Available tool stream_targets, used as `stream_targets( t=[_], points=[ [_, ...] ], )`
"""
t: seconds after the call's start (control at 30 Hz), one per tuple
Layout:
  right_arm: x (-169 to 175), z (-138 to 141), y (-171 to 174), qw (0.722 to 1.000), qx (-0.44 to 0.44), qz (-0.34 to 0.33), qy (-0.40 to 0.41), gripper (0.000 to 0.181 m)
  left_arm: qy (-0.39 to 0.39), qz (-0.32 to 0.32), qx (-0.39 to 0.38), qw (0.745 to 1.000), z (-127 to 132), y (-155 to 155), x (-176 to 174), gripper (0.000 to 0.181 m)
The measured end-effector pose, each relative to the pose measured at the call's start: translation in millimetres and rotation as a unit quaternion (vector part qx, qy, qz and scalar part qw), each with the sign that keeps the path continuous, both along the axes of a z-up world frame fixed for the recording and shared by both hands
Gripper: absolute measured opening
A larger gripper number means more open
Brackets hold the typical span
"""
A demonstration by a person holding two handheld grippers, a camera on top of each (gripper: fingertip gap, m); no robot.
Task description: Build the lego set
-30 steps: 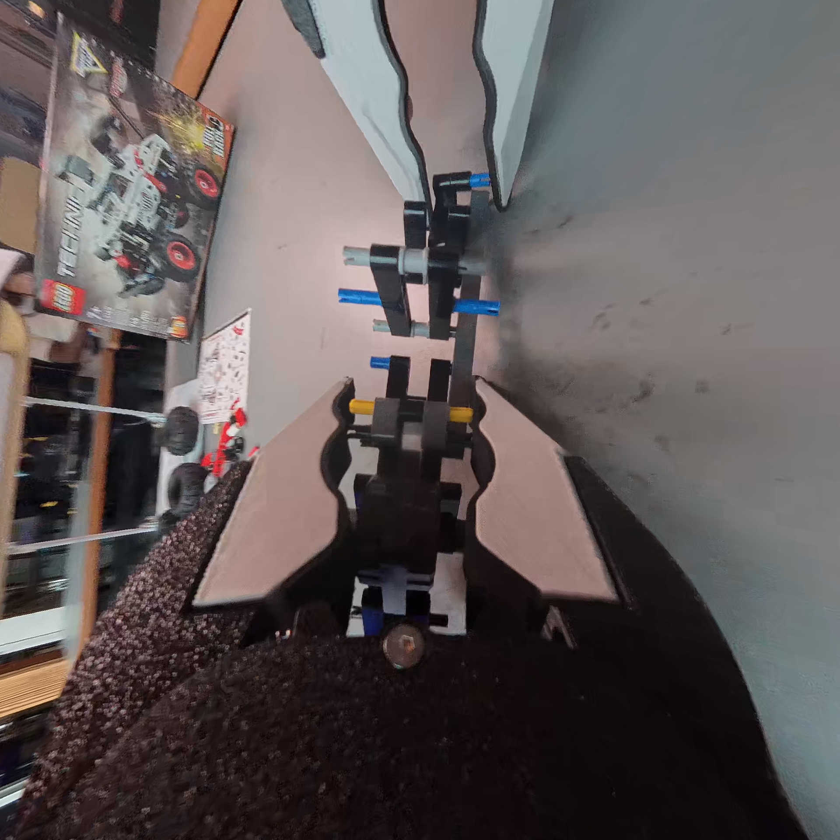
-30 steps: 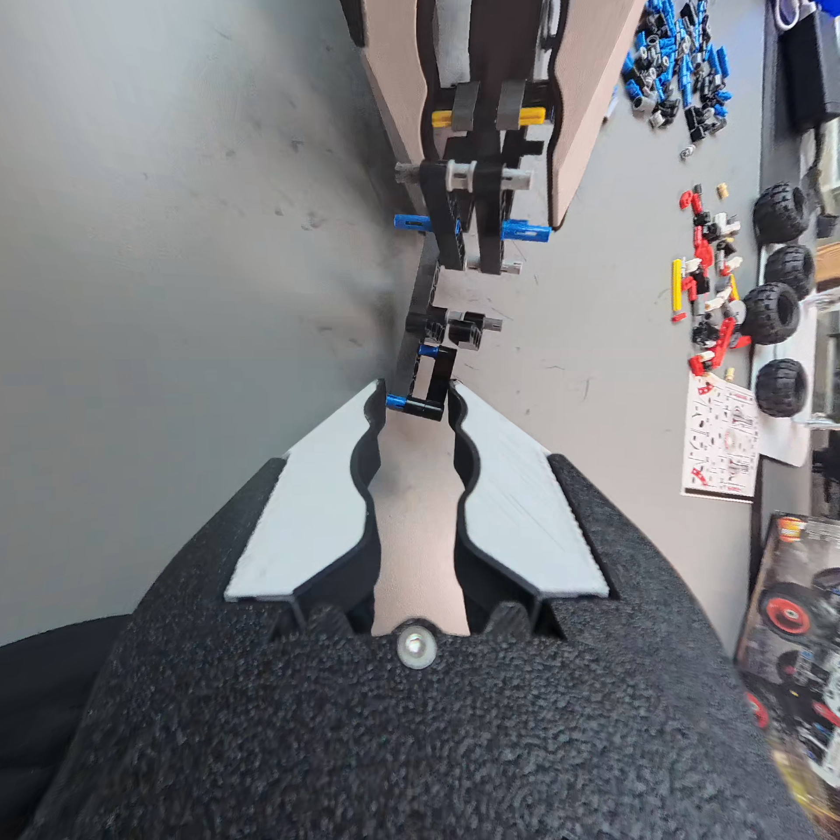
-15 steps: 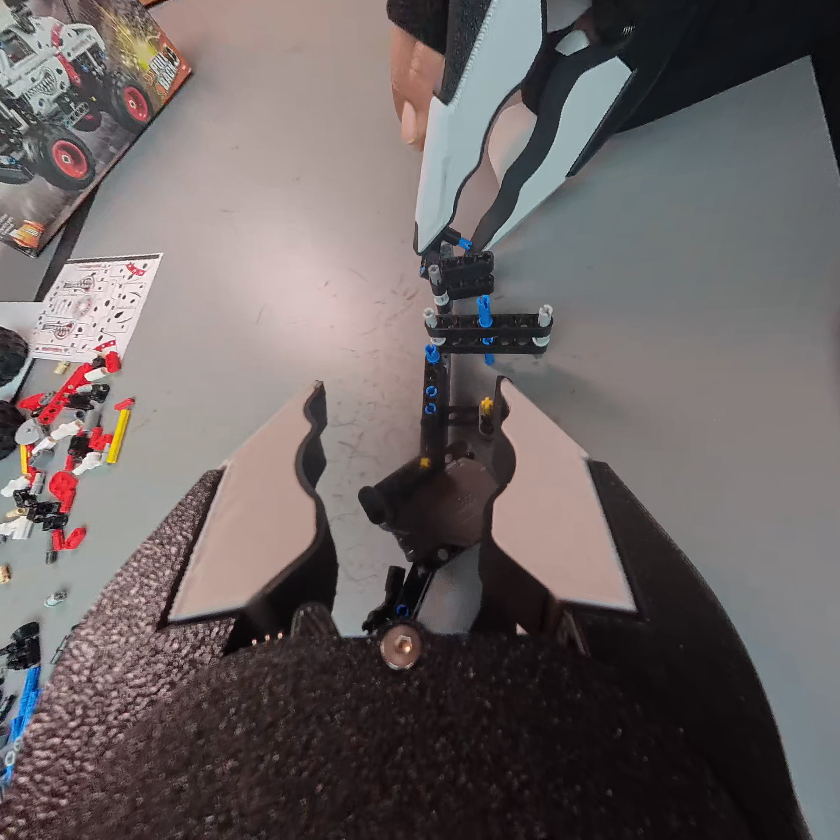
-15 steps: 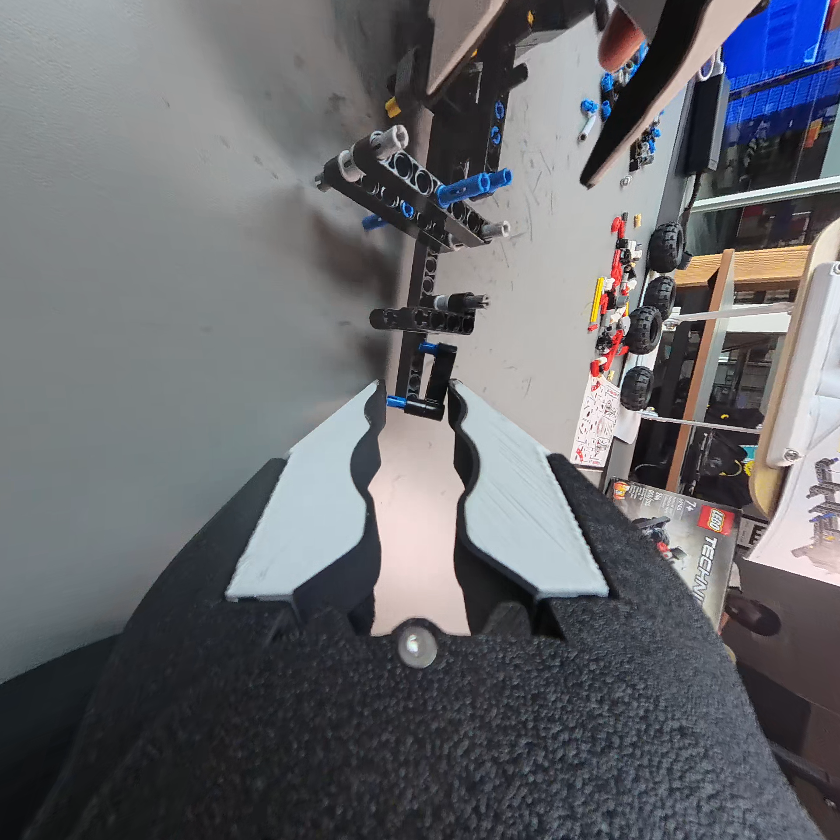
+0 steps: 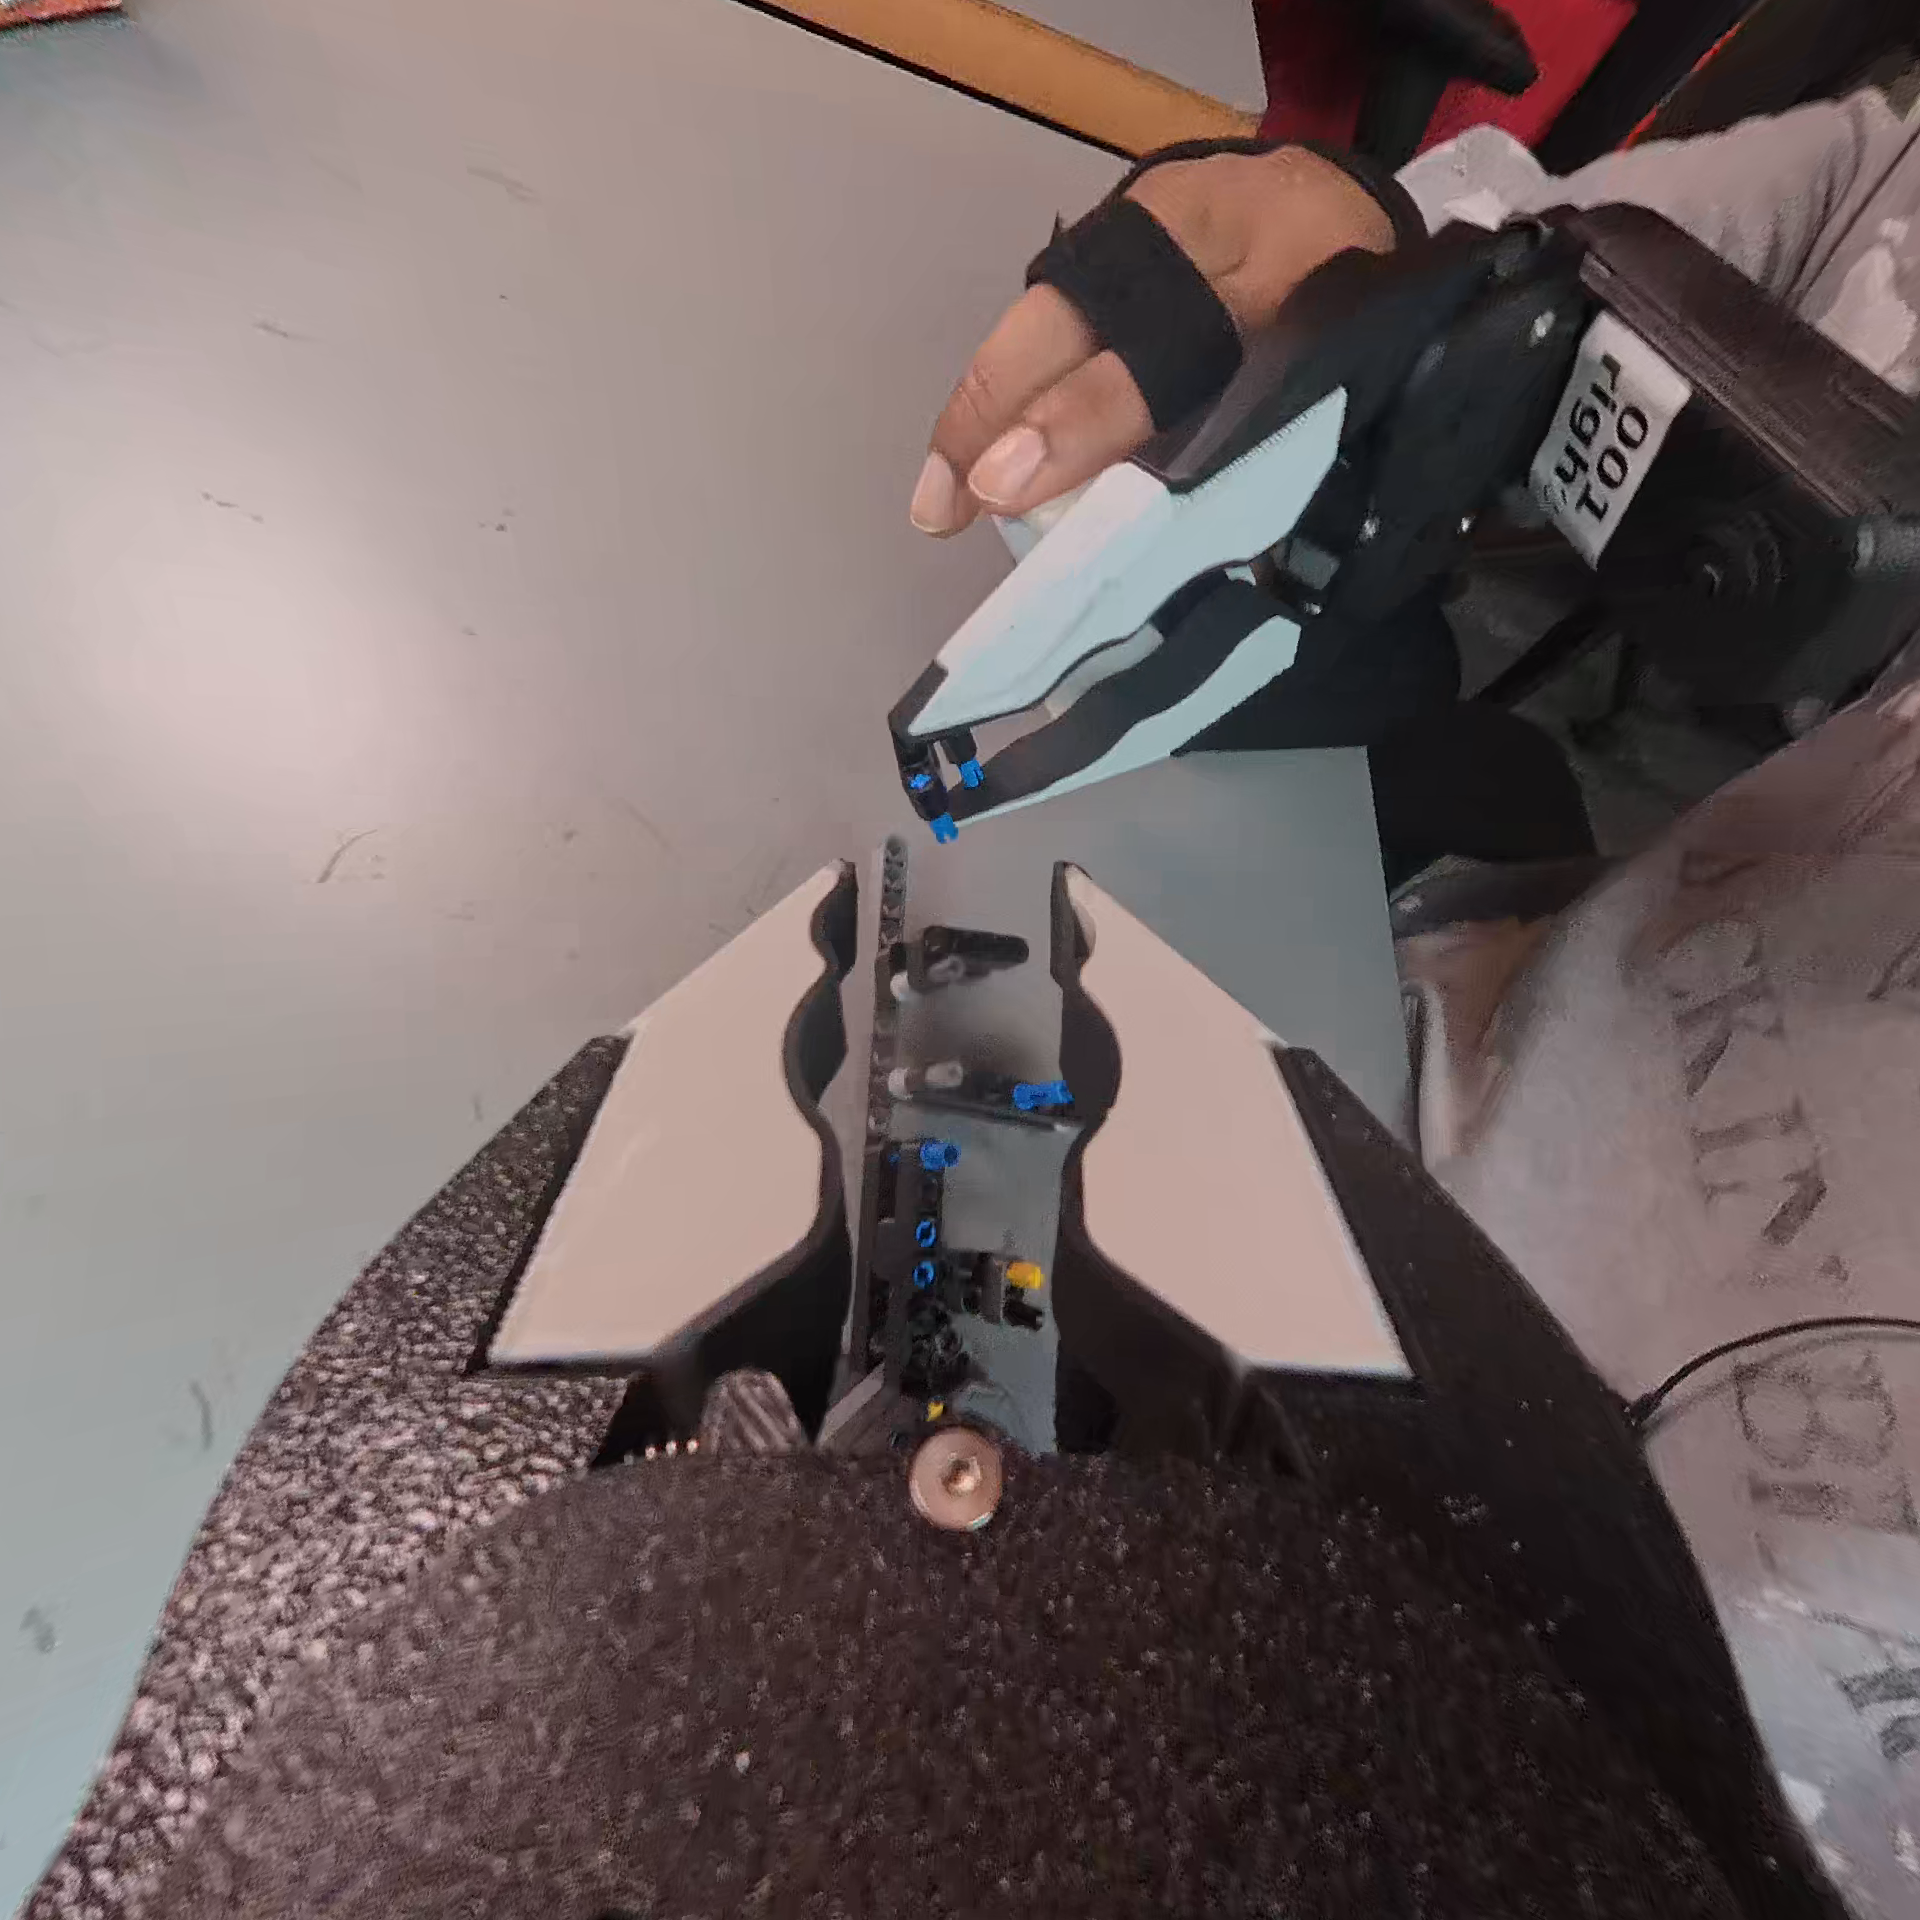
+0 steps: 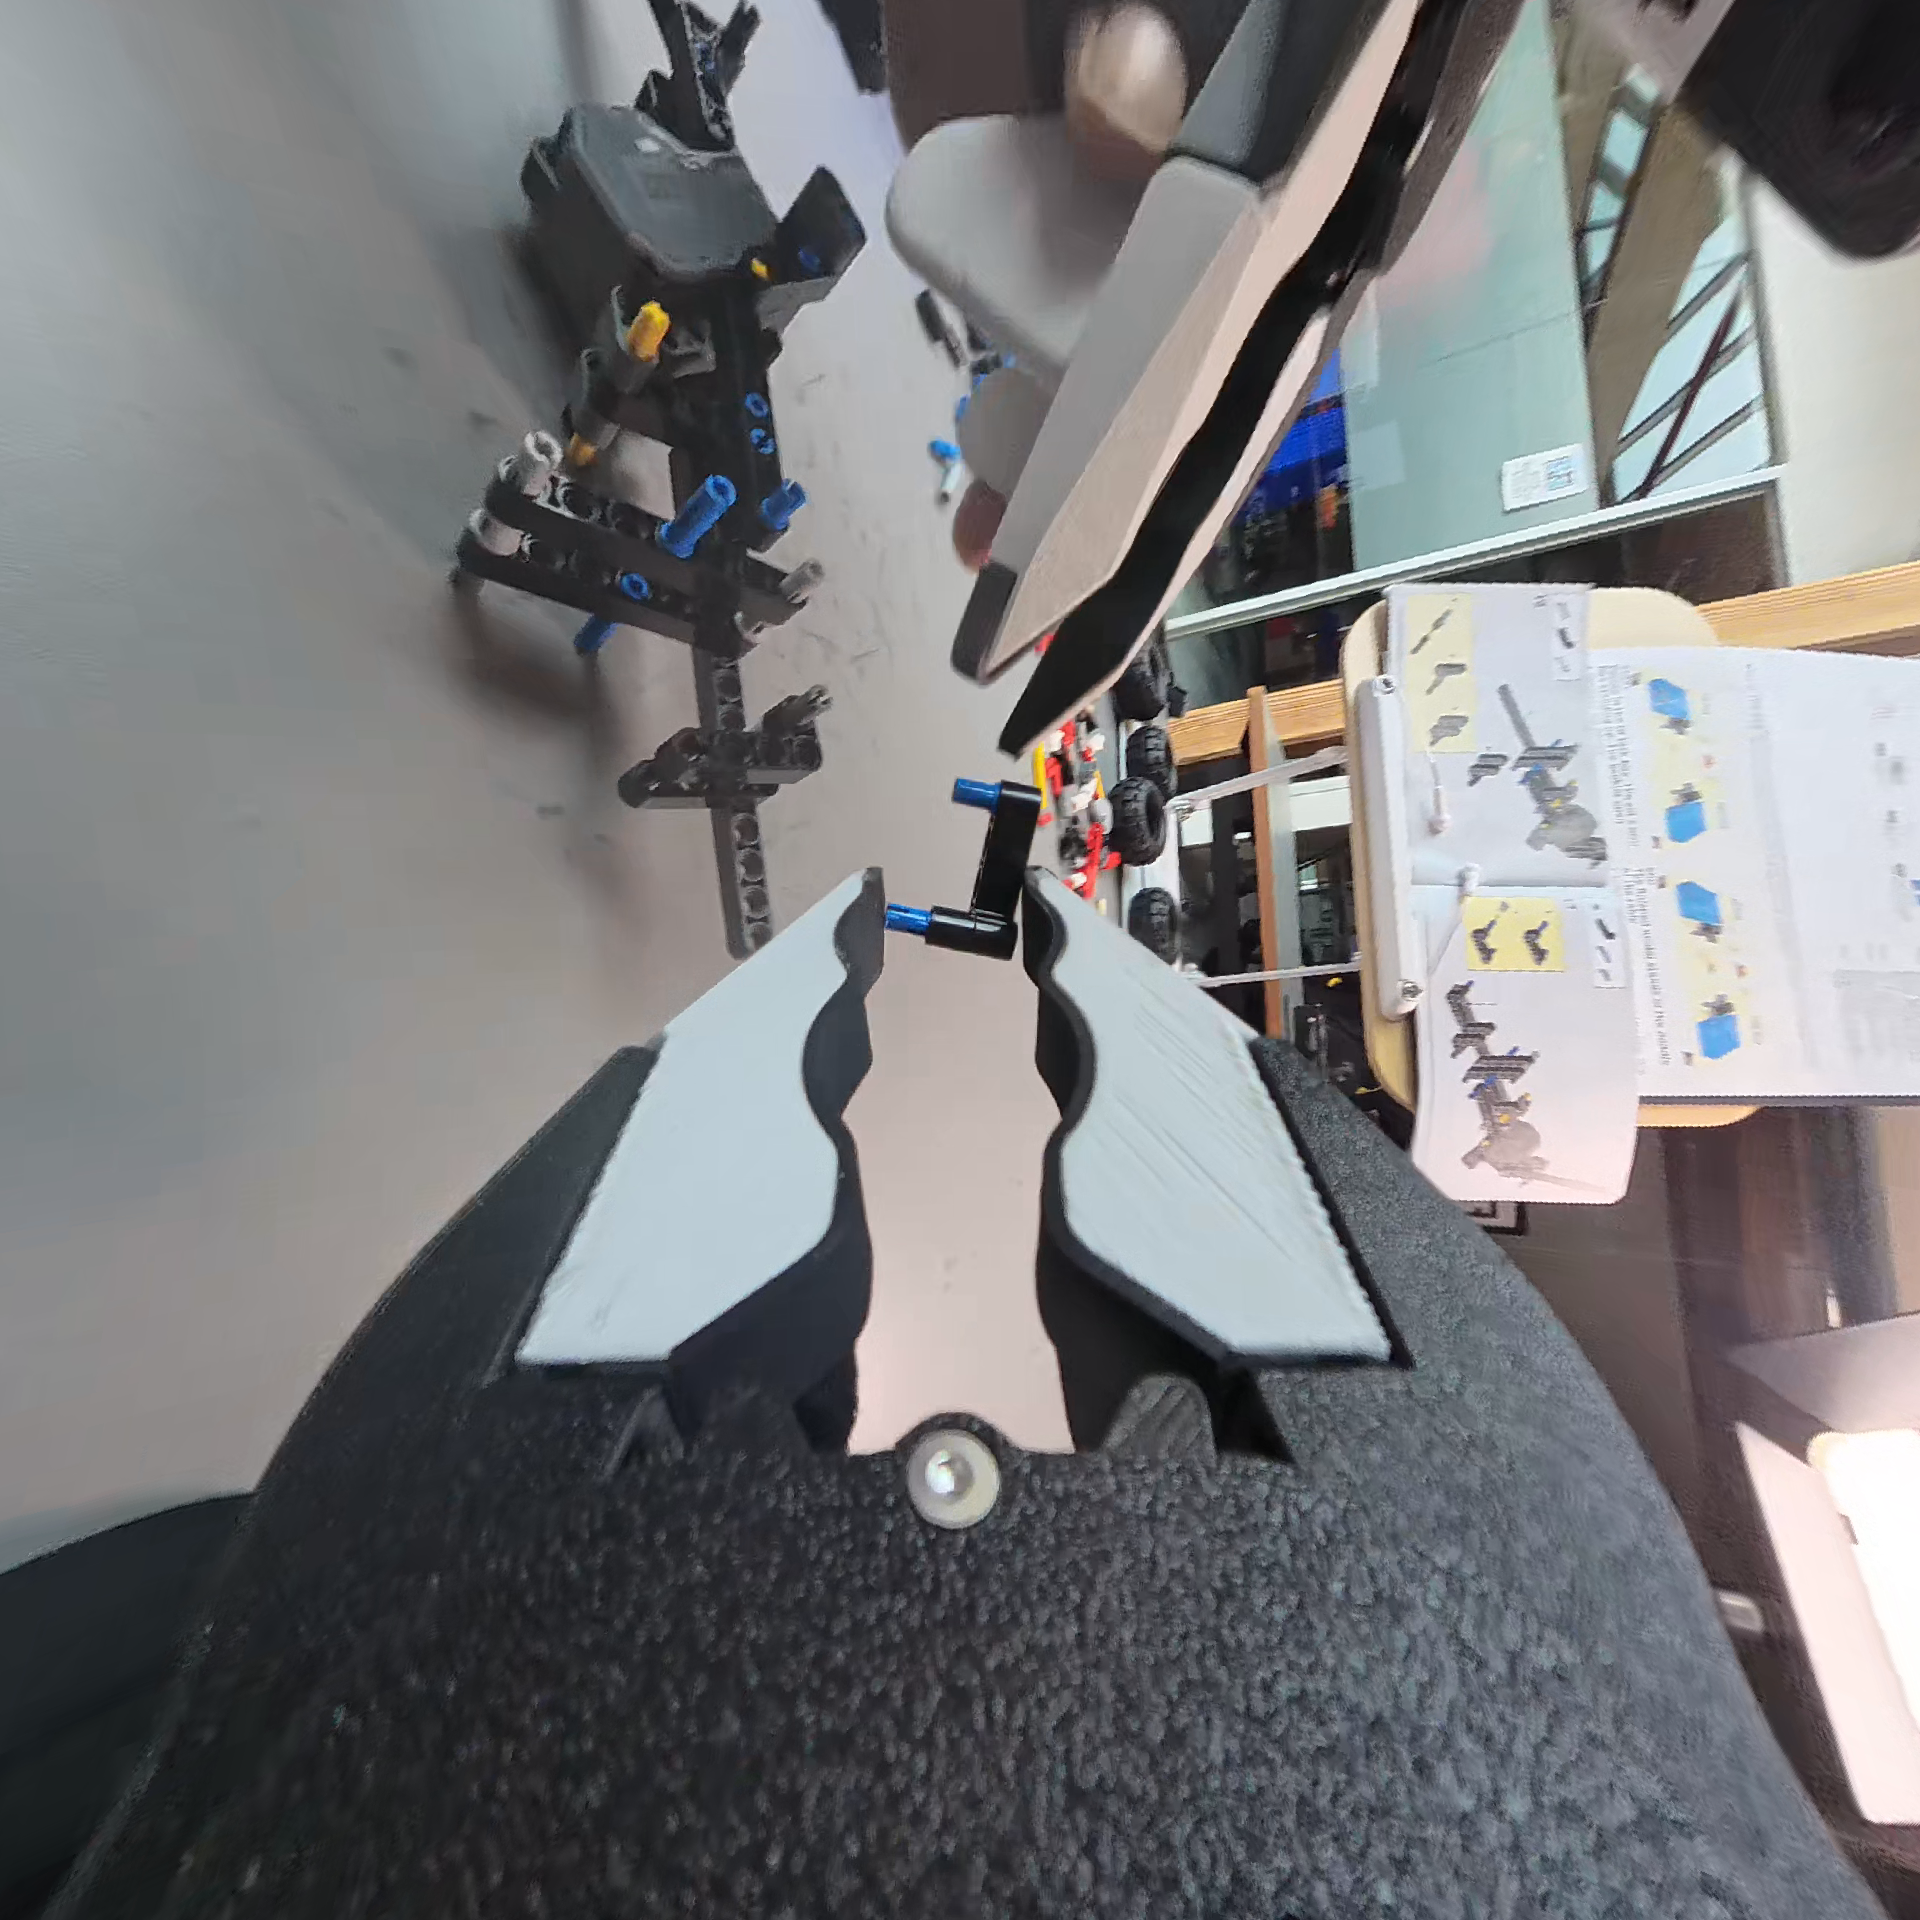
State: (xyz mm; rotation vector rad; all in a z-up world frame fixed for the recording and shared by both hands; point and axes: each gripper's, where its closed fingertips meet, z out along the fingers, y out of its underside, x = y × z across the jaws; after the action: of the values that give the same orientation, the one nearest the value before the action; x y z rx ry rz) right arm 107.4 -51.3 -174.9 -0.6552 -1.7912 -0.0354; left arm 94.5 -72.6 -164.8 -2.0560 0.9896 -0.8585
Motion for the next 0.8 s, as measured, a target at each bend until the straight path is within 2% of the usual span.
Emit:
stream_targets(
  t=[0.03, 0.17, 0.23, 0.3, 0.37, 0.4, 0.47, 0.57, 0.63, 0.67, 0.77, 0.8],
  points=[
    [-1.1, 6.5, -0.7, 1.000, 0.016, 0.005, 0.013, 0.026, -0.009, 0.000, -0.008, 1.000, 0.9, 1.7, 5.4, 0.039],
    [-1.3, 20.3, -4.5, 0.997, 0.061, 0.020, 0.033, 0.026, -0.008, 0.007, 0.022, 1.000, 2.5, 10.4, 13.9, 0.023],
    [0.1, 18.4, -6.8, 0.998, 0.046, 0.029, 0.028, 0.027, 0.010, -0.002, 0.055, 0.998, 1.7, 9.5, 14.9, 0.017],
    [3.8, 10.6, -16.3, 0.996, -0.080, 0.039, 0.010, 0.036, 0.066, -0.012, 0.114, 0.991, -5.8, 10.2, 10.7, 0.012],
    [7.5, 12.3, -26.6, 0.963, -0.267, 0.033, -0.006, 0.056, 0.127, -0.024, 0.174, 0.976, -13.8, 10.3, 5.0, 0.006],
    [6.9, 19.5, -27.2, 0.943, -0.331, 0.027, 0.001, 0.055, 0.143, -0.034, 0.200, 0.969, -15.3, 8.5, 4.8, 0.006],
    [3.1, 30.6, -25.8, 0.925, -0.379, 0.028, 0.018, 0.041, 0.167, -0.054, 0.243, 0.954, -17.3, 5.4, 6.0, 0.007],
    [-3.0, 12.2, -15.4, 0.933, -0.360, -0.009, -0.021, 0.033, 0.163, -0.059, 0.272, 0.946, -12.2, 3.5, 10.8, 0.009],
    [-6.7, 8.6, -15.0, 0.933, -0.360, -0.002, -0.016, 0.007, 0.164, -0.056, 0.286, 0.942, -8.7, 4.6, 10.0, 0.014],
    [-7.6, 8.8, -16.6, 0.930, -0.366, 0.004, -0.014, 0.007, 0.165, -0.060, 0.284, 0.943, -9.1, 3.8, 9.1, 0.016],
    [-4.7, 7.9, -11.2, 0.940, -0.340, -0.002, -0.025, 0.007, 0.128, -0.070, 0.207, 0.967, -12.0, 1.0, 2.7, 0.023],
    [-0.8, 4.6, -5.9, 0.948, -0.316, -0.011, -0.039, 0.007, 0.113, -0.064, 0.165, 0.978, -11.9, 5.4, -4.5, 0.034]
  ],
)
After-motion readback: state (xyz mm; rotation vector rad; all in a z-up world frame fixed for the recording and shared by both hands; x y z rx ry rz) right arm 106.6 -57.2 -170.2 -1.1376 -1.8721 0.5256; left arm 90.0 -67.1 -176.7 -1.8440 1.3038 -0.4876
